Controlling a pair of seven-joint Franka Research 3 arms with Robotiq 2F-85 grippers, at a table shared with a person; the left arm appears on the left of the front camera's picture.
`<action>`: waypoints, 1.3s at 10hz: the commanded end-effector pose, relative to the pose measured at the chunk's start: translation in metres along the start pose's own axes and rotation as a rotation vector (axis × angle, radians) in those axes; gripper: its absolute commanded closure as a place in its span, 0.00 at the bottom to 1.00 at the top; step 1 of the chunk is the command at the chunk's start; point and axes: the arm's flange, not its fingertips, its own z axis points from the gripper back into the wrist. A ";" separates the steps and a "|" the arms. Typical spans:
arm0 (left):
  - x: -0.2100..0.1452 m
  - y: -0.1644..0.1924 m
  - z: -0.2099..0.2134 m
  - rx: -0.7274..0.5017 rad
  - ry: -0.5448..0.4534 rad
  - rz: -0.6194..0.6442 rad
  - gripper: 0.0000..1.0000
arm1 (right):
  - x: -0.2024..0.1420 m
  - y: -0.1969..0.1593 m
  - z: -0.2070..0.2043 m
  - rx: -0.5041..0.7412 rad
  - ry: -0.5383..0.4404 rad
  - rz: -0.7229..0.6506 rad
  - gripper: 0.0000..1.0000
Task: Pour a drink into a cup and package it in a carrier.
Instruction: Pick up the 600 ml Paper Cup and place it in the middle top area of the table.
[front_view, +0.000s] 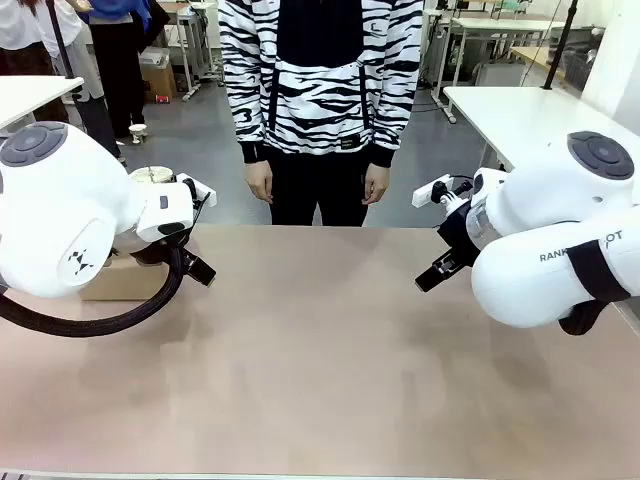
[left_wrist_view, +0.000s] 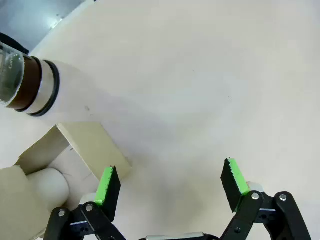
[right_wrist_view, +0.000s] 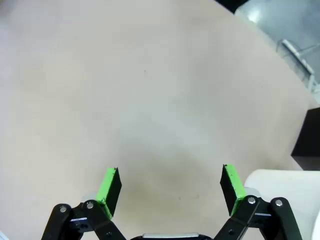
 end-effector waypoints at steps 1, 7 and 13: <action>0.000 0.000 0.000 0.000 0.000 0.000 0.00 | 0.000 0.000 0.000 0.000 -0.001 0.000 0.00; 0.000 0.000 0.000 0.000 0.000 0.000 0.00 | 0.000 0.000 0.000 0.000 -0.001 0.000 0.00; 0.000 0.000 0.000 0.000 0.000 0.000 0.00 | 0.095 -0.074 0.069 0.050 -0.086 0.069 0.00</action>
